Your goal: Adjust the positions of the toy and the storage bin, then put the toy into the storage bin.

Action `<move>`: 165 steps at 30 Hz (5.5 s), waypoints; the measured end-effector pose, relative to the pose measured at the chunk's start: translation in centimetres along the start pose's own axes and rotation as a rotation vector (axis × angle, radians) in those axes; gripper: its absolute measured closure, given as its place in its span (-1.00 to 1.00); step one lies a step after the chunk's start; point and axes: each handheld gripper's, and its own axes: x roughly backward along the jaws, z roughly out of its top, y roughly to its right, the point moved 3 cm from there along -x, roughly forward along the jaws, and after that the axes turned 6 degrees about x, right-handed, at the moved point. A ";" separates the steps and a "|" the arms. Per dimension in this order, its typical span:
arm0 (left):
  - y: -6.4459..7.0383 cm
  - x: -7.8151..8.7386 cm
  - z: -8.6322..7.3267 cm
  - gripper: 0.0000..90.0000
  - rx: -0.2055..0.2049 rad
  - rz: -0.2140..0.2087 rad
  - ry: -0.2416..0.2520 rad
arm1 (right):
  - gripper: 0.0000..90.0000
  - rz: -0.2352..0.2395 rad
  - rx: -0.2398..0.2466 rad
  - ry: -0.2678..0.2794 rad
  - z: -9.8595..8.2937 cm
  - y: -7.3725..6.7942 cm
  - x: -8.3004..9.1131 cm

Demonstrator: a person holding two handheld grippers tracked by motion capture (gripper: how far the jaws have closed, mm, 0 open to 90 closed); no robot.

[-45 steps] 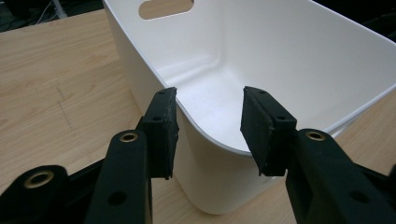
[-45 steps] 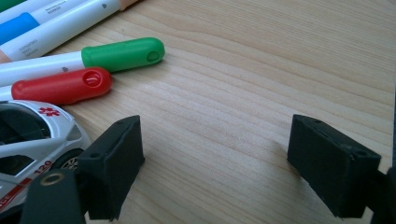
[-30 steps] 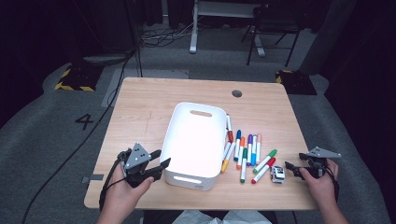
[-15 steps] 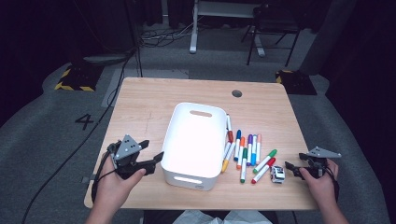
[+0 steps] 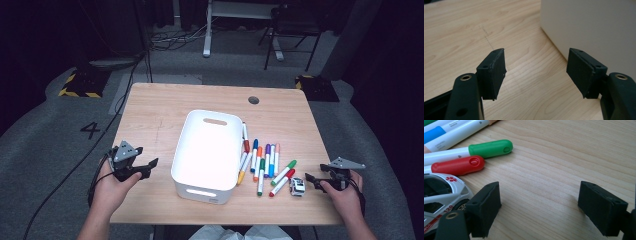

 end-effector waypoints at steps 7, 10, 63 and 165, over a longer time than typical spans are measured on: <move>-1.3 -1.8 -2.5 -0.33 0.027 0.016 -0.027 | -0.46 0.003 -0.021 0.006 -0.1 0.0 0.3; -1.6 -2.8 -3.9 -0.35 0.052 0.026 -0.051 | -0.40 0.027 -0.025 0.005 0.1 0.0 0.8; -0.7 -4.4 -6.4 -0.44 0.093 0.115 -0.149 | -0.06 0.199 0.109 -0.110 9.7 -5.1 -6.2; -0.8 -4.4 -6.4 -0.46 0.095 0.112 -0.150 | 0.71 0.324 0.190 0.014 19.5 -8.8 1.2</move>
